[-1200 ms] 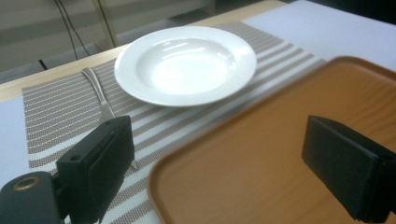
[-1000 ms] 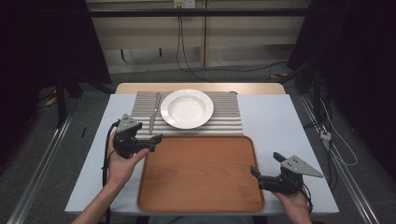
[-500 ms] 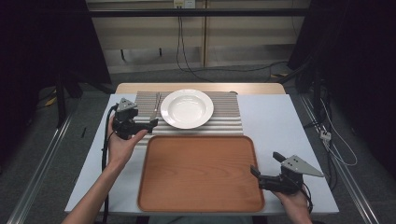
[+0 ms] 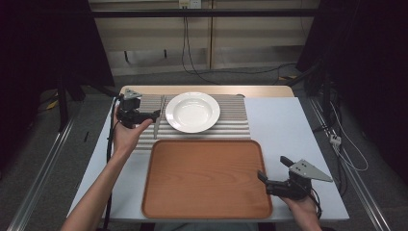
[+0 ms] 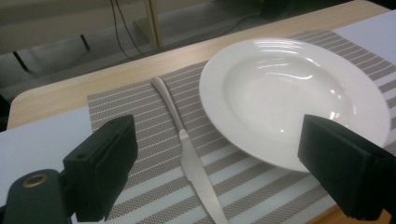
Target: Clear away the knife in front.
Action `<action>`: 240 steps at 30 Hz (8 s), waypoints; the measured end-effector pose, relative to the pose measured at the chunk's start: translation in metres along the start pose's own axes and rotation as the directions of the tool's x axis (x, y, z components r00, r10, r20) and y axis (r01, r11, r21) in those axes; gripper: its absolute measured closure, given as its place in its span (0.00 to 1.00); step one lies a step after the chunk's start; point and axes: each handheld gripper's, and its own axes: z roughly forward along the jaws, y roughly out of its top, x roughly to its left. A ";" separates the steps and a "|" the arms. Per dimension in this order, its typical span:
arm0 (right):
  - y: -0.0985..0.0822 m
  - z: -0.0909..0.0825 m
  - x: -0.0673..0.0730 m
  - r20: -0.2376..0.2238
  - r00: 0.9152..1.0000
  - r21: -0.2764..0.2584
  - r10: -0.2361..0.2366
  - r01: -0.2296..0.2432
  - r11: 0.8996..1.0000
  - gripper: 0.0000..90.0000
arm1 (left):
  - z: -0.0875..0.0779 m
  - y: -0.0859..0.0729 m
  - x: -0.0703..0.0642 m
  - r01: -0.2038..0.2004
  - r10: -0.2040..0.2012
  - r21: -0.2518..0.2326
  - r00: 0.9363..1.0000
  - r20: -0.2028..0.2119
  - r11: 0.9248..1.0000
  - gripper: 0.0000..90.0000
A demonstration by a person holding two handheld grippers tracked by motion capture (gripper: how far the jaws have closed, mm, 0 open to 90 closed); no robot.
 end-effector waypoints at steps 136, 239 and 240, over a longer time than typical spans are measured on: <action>-0.003 0.006 -0.004 0.005 1.000 0.035 -0.013 0.013 0.999 0.02 | 0.114 0.004 0.041 0.065 -0.074 0.506 0.997 -0.003 0.860 0.89; -0.001 0.005 0.003 0.003 0.999 0.033 -0.044 0.044 0.999 0.02 | -0.016 -0.016 -0.057 -0.188 0.105 0.336 0.963 0.250 0.923 0.89; -0.001 0.005 0.003 0.002 0.999 0.033 -0.044 0.044 0.999 0.02 | -0.017 -0.017 -0.060 -0.195 0.111 0.333 0.960 0.256 0.922 0.89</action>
